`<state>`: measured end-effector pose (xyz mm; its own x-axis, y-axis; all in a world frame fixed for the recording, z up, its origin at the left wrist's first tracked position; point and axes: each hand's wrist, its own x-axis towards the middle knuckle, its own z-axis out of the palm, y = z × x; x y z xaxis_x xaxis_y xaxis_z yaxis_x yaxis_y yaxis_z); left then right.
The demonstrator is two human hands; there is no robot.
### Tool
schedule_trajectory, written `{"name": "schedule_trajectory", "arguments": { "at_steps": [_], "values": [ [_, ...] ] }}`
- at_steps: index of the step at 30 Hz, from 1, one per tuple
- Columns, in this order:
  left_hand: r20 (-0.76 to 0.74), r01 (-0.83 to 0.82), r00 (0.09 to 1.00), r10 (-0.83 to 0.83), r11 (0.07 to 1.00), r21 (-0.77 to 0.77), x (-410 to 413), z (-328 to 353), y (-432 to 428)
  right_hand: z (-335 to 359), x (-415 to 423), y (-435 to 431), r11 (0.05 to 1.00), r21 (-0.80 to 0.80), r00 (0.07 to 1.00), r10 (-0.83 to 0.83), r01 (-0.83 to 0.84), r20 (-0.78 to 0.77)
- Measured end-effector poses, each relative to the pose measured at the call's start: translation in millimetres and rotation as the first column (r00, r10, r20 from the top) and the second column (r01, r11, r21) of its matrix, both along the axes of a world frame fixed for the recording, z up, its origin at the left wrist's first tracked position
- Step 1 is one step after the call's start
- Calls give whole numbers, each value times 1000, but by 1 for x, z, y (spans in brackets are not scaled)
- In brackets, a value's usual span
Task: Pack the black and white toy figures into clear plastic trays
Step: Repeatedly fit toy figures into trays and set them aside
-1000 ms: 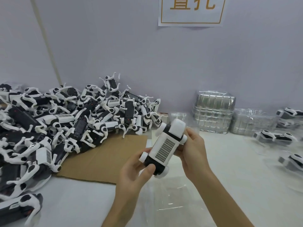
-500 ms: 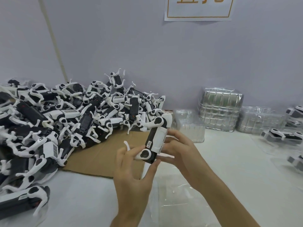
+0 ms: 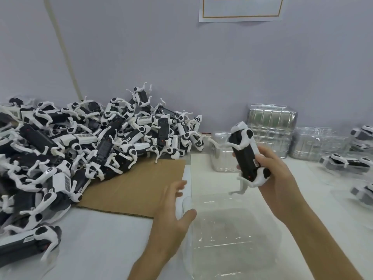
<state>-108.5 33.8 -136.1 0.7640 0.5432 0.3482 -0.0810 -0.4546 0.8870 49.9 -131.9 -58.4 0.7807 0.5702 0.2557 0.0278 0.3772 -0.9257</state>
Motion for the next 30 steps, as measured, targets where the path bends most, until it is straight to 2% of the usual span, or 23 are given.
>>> {"name": "schedule_trajectory", "arguments": {
  "at_steps": [2,4,7,10,14,18,22,30],
  "values": [
    [-72,25,997,-30,997,-70,2,0,-2,-3,1,-6,999,-5,995,44,-45,-89],
    [-65,23,997,-30,994,-107,3,2,-4,-5,2,-9,996,-8,984,87,-89,-158],
    [-38,-41,999,37,993,-107,3,2,2,-6,0,-7,983,-21,971,174,-180,-164],
    [7,-74,997,76,990,-121,3,3,7,-9,-3,-4,975,-107,980,185,-192,-78],
    [-10,-1,1000,-2,973,-230,1,4,10,-16,-5,1,974,-228,993,36,-10,112],
    [-56,70,995,-87,965,-254,0,2,7,-17,-8,2,964,-251,957,-18,94,289],
    [-24,28,999,-33,980,-195,3,1,6,-23,-7,4,926,-349,916,12,141,402],
    [59,-31,998,36,996,-85,5,-2,11,-34,-1,6,824,-545,874,141,156,464]
  ]
}}
